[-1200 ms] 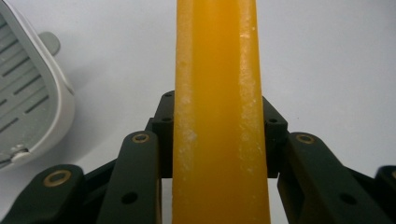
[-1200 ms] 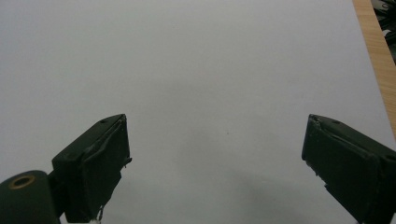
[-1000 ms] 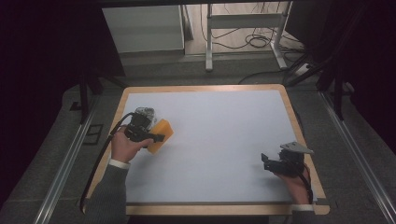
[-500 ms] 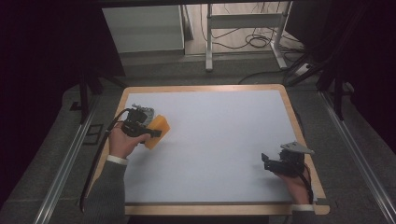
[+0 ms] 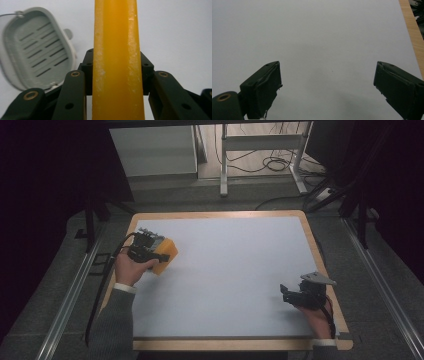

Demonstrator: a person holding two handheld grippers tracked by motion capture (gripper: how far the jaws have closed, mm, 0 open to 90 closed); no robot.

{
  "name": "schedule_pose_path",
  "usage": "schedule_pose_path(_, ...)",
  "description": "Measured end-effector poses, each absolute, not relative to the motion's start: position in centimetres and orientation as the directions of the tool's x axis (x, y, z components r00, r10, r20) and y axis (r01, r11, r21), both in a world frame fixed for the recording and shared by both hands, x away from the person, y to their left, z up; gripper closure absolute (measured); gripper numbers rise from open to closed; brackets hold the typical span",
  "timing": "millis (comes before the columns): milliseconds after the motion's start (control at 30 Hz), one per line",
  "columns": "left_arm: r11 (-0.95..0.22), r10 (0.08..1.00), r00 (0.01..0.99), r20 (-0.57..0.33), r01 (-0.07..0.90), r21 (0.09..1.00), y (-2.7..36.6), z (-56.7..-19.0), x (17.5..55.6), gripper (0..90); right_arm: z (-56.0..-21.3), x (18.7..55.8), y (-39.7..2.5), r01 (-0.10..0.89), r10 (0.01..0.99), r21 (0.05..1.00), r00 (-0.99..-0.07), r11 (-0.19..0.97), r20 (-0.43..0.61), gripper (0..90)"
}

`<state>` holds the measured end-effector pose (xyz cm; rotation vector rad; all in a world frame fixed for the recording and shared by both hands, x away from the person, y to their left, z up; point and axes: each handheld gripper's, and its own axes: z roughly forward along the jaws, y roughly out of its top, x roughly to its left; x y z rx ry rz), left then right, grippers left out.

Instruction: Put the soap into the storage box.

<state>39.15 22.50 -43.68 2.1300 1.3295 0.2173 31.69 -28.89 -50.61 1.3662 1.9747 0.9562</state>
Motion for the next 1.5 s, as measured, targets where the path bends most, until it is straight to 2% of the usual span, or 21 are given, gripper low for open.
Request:
schedule_pose_path(300,-0.291,0.859,0.470,-0.204,0.775,0.560,23.1,-44.0,40.1,60.8,-50.7,31.7,-28.9,0.554,0.943,0.801,-0.330,0.229,-0.042,7.5)
schedule_pose_path(633,-0.240,0.868,0.444,-0.221,0.767,0.596,23.7,-43.7,40.9,60.8,-50.7,31.7,-28.9,0.554,0.942,0.799,-0.332,0.234,-0.046,7.5)
schedule_pose_path(1067,-0.192,0.873,0.411,-0.262,0.785,0.590,25.1,-43.8,42.9,60.8,-50.9,31.7,-28.8,0.557,0.942,0.796,-0.331,0.236,-0.048,7.5)
schedule_pose_path(1500,-0.068,0.909,0.306,-0.282,0.778,0.625,27.6,-44.0,43.8,60.8,-50.8,31.8,-28.9,0.559,0.945,0.796,-0.324,0.231,-0.047,7.5)
